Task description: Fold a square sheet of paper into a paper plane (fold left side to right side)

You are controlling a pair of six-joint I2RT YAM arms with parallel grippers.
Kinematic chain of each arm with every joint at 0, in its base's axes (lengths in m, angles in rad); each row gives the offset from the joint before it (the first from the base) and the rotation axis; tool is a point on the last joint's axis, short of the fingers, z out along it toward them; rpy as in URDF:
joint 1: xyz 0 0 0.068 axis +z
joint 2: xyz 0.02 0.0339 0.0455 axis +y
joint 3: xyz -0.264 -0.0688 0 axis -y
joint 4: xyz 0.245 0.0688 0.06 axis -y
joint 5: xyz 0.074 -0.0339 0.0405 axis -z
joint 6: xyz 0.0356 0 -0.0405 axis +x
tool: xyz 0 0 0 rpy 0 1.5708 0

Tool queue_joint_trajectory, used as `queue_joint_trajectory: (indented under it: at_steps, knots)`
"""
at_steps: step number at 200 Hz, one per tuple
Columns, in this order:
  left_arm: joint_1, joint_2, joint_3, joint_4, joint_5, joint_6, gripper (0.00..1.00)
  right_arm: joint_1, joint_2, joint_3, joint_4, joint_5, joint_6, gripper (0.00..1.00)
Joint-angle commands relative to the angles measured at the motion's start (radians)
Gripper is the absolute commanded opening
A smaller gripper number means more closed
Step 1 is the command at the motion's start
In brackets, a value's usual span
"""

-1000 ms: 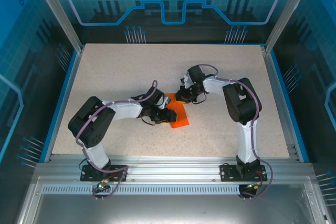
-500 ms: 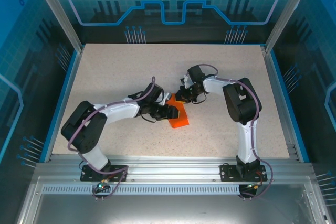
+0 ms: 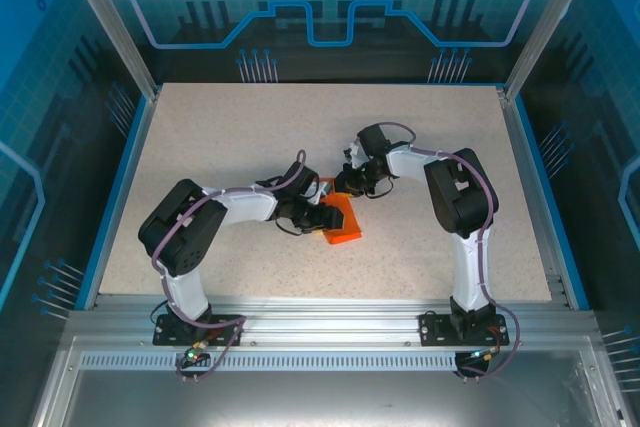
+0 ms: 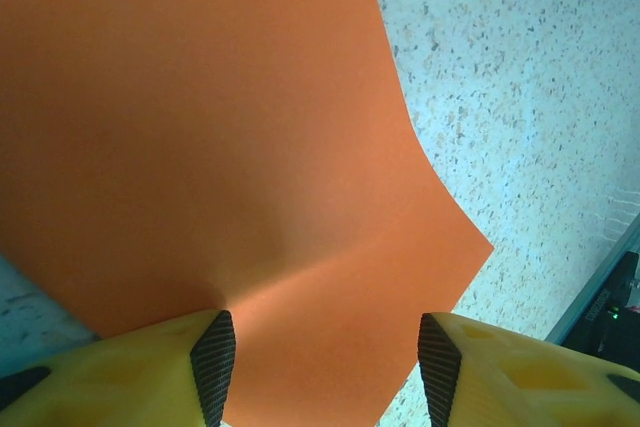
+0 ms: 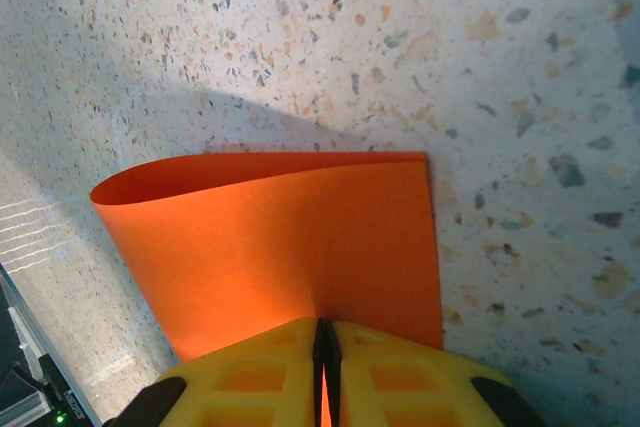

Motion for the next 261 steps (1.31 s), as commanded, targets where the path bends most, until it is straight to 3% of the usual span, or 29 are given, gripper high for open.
queue_joint_trajectory:
  at_steps: [1, 133, 183, 223, 261]
  knots:
    - [-0.026, -0.003, -0.047, -0.002, 0.04, -0.005, 0.56, 0.018, 0.046, -0.022, -0.085, 0.101, 0.008, 0.13]
    - [-0.147, -0.072, -0.133, 0.023, 0.039, -0.048, 0.56, 0.021, 0.048, -0.019, -0.088, 0.1, 0.008, 0.14]
    - [-0.154, -0.151, -0.116, -0.005, 0.043, -0.042, 0.57, 0.02, 0.049, -0.019, -0.084, 0.096, 0.007, 0.13]
    - [-0.06, -0.259, -0.063, -0.064, 0.047, -0.009, 0.63, 0.02, 0.05, -0.025, -0.068, 0.079, 0.007, 0.14]
    - [0.039, -0.168, 0.02, -0.074, 0.074, 0.028, 0.64, 0.02, 0.048, -0.025, -0.068, 0.08, 0.007, 0.14]
